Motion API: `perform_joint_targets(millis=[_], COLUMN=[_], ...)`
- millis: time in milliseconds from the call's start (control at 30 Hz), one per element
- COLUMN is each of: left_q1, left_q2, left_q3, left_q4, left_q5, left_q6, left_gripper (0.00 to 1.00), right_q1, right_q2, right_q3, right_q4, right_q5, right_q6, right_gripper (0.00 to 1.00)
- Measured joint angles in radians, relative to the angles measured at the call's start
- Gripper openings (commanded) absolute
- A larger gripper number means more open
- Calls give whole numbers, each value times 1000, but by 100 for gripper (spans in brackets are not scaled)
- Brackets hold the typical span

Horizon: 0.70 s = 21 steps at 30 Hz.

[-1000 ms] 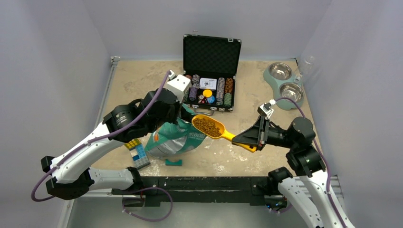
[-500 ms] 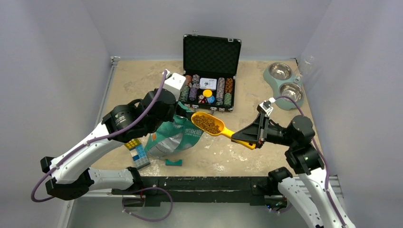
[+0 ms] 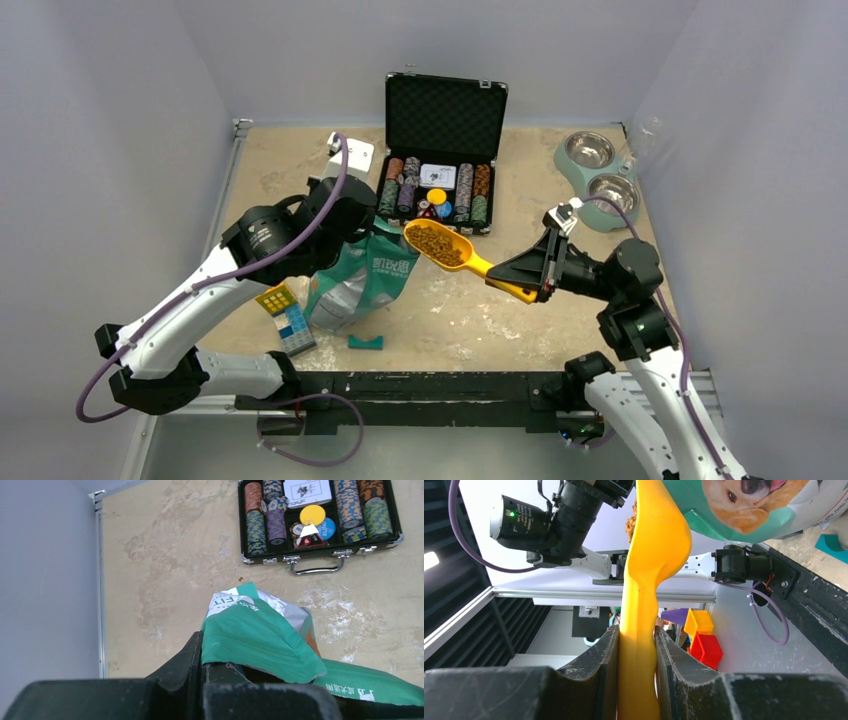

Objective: Serve the pet food

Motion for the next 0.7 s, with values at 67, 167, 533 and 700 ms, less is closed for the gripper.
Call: perform_joint_targets(millis=[67,167,533,700], left_q1=[6,7,13,18], left_q2=[12,13,-8,-30], left_q3=[14,25,62,79], left_q4=[-23,-49,-121,-153], left_q5=[-18,-25,28,84], left_q6=[-18,-29,-55,-56], left_gripper=[0,0,0,0], right_q1=[-5,-17,-127,-220], right_q2=[2,10,118,196], right_q3=[0,0,-25,-102], right_q4=[9,24,204,332], right_q5=[6,30,198,267], right_q6=[3,11,16,15], right_gripper=[0,0,0,0])
